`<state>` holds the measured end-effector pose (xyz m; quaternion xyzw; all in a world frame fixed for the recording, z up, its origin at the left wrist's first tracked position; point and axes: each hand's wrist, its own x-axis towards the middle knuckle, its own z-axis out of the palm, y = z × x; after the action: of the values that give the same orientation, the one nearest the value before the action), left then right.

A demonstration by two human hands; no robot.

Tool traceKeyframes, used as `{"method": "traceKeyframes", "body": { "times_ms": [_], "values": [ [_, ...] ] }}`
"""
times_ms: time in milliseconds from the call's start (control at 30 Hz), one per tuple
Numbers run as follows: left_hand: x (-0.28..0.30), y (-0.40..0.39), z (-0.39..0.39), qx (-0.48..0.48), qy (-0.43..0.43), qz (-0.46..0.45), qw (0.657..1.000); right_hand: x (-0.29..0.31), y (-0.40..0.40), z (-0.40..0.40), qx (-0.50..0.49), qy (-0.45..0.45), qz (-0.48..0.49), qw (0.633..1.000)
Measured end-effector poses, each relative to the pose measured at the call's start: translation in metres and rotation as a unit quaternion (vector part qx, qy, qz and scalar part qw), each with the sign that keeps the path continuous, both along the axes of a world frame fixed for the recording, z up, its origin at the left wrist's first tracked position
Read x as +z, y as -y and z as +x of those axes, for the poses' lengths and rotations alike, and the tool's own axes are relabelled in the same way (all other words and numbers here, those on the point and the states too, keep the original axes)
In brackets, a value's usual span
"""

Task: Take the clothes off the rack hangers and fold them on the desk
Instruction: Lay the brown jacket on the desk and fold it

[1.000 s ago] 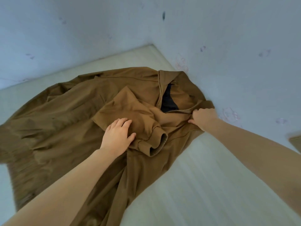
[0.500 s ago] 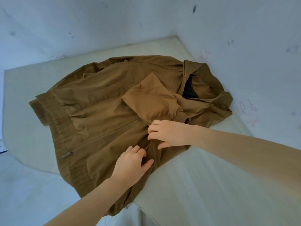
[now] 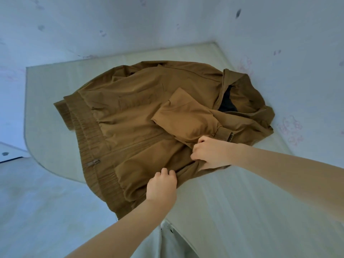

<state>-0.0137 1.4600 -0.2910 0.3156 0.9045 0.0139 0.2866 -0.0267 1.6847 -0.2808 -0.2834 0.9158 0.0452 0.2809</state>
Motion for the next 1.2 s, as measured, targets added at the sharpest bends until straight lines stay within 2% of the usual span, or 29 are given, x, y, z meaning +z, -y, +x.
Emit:
{"method": "traceKeyframes", "body": {
  "times_ms": [67, 200, 333, 433, 567, 633, 733, 833, 933, 1000, 1100, 1167, 1200],
  "values": [
    [-0.001, 0.008, -0.009, 0.022, 0.030, 0.004, 0.999, 0.003, -0.001, -0.002, -0.017, 0.002, 0.017, 1.000],
    [0.011, 0.035, -0.028, -0.012, -0.001, -0.036, 0.999, 0.004, 0.003, -0.010, -0.066, 0.008, -0.001, 0.998],
    [0.021, 0.067, -0.053, 0.040, 0.009, -0.024, 0.999, 0.006, 0.005, -0.022, -0.138, 0.059, -0.027, 0.988],
    [0.030, 0.081, -0.071, 0.093, 0.103, -0.021, 0.990, 0.005, 0.010, -0.030, -0.181, 0.114, -0.027, 0.976],
    [0.041, 0.090, -0.101, 0.134, 0.261, -0.033, 0.955, 0.006, 0.021, -0.042, -0.321, 0.189, -0.083, 0.924],
    [0.040, 0.093, -0.118, 0.187, 0.283, -0.017, 0.941, 0.003, 0.025, -0.048, -0.347, 0.187, -0.100, 0.914],
    [0.037, 0.096, -0.139, 0.210, 0.293, -0.020, 0.933, 0.001, 0.030, -0.056, -0.325, 0.134, -0.091, 0.932],
    [0.036, 0.102, -0.164, 0.130, 0.275, -0.015, 0.952, -0.002, 0.033, -0.064, -0.288, 0.042, -0.037, 0.956],
    [0.040, 0.113, -0.193, 0.092, 0.234, -0.040, 0.967, -0.008, 0.036, -0.069, -0.278, -0.017, 0.021, 0.960],
    [0.037, 0.116, -0.209, 0.093, 0.160, -0.041, 0.982, -0.016, 0.043, -0.069, -0.264, -0.072, 0.056, 0.960],
    [0.022, 0.113, -0.211, 0.068, -0.021, -0.078, 0.994, -0.030, 0.051, -0.068, -0.259, -0.128, 0.083, 0.954],
    [0.004, 0.108, -0.193, 0.024, -0.075, -0.129, 0.989, -0.039, 0.055, -0.068, -0.270, -0.134, 0.092, 0.949],
    [-0.005, 0.105, -0.181, 0.018, -0.084, -0.122, 0.989, -0.043, 0.057, -0.069, -0.273, -0.135, 0.097, 0.947]
  ]
}}
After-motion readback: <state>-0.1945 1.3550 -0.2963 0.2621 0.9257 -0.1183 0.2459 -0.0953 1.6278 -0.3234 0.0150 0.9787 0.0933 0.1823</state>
